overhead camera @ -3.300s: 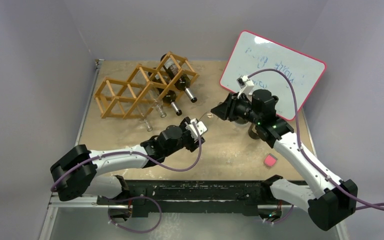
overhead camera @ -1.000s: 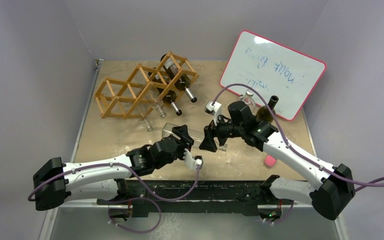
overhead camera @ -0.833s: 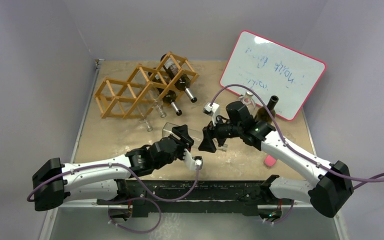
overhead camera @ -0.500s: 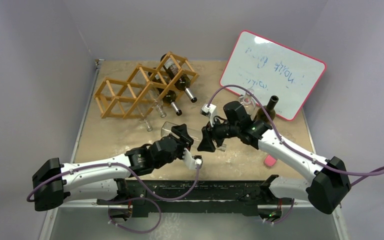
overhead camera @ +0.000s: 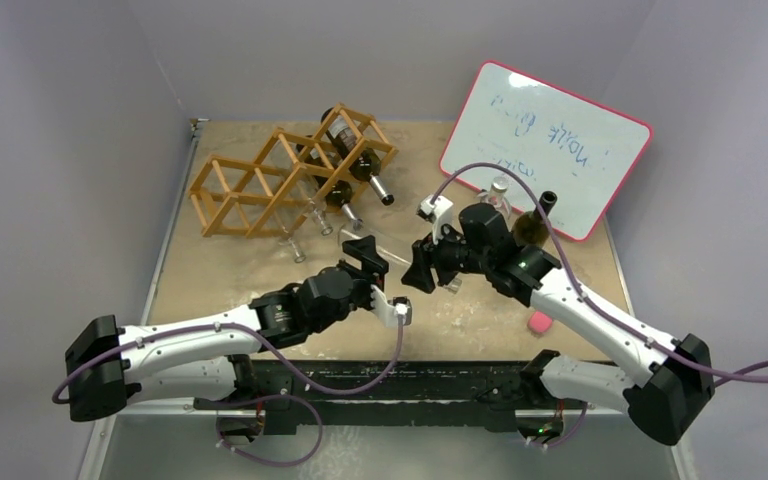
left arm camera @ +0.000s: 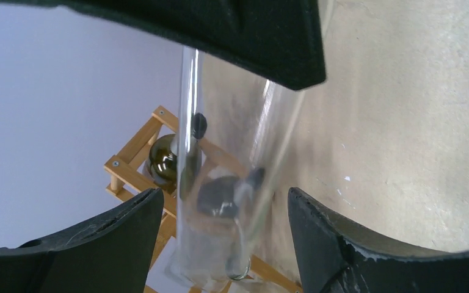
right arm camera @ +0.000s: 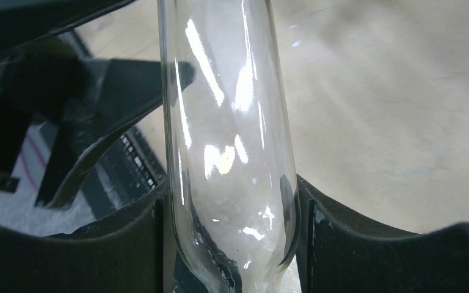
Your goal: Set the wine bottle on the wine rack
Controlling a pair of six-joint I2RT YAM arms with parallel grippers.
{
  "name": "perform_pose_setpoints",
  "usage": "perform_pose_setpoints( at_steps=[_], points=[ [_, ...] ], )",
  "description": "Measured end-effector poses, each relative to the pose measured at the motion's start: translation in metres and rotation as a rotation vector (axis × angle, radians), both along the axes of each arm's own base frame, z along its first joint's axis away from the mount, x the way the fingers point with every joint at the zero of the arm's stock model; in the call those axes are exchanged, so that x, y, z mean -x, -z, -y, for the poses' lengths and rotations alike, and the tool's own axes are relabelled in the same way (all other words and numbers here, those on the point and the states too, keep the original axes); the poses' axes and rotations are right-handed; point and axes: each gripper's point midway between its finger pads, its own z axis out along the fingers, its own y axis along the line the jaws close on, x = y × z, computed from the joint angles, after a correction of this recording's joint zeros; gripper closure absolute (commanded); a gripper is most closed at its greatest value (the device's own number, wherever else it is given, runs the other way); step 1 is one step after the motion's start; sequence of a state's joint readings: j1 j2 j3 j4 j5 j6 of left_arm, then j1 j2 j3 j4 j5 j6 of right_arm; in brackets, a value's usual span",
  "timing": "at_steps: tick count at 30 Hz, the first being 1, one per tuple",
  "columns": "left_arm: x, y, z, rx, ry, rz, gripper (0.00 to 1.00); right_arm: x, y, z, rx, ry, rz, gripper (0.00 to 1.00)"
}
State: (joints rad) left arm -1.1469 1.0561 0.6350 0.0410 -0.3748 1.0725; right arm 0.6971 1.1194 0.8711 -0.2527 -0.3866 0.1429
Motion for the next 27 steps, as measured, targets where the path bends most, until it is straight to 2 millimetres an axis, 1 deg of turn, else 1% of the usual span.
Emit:
perform_pose_setpoints(
  at_steps=[2, 4, 9, 13, 15, 17, 20, 22, 24, 27],
  points=[
    [0.0, -0.007, 0.002, 0.038, -0.004, 0.002, 0.25, -0.008, -0.006, 0.008, 0.006, 0.073, 0.029, 1.0],
    [0.001, -0.014, 0.003, 0.073, -0.004, -0.002, 0.24, -0.015, -0.017, 0.017, -0.002, 0.15, 0.065, 1.0],
    [0.0, -0.048, 0.006, 0.196, -0.011, 0.023, 0.23, -0.024, -0.04, 0.033, -0.037, 0.272, 0.134, 1.0],
    [-0.009, -0.074, 0.002, 0.353, -0.103, 0.028, 0.2, -0.028, -0.049, 0.04, -0.051, 0.33, 0.158, 1.0],
    [-0.016, -0.092, -0.002, 0.458, -0.179, 0.017, 0.2, -0.029, -0.05, 0.042, -0.054, 0.347, 0.16, 1.0],
    [-0.025, -0.113, -0.005, 0.57, -0.268, 0.003, 0.2, -0.031, -0.05, 0.043, -0.052, 0.359, 0.161, 1.0],
    [-0.045, -0.149, -0.015, 0.743, -0.435, -0.008, 0.2, -0.033, -0.05, 0.045, -0.051, 0.374, 0.163, 1.0],
    [-0.062, -0.164, -0.025, 0.823, -0.552, -0.012, 0.2, -0.033, -0.052, 0.044, -0.057, 0.376, 0.165, 1.0],
    [-0.083, -0.174, -0.04, 0.898, -0.669, -0.015, 0.17, -0.034, -0.053, 0.043, -0.065, 0.379, 0.166, 1.0],
    [-0.108, -0.174, -0.074, 0.974, -0.827, -0.013, 0.14, -0.035, -0.054, 0.042, -0.071, 0.38, 0.166, 1.0]
  ],
)
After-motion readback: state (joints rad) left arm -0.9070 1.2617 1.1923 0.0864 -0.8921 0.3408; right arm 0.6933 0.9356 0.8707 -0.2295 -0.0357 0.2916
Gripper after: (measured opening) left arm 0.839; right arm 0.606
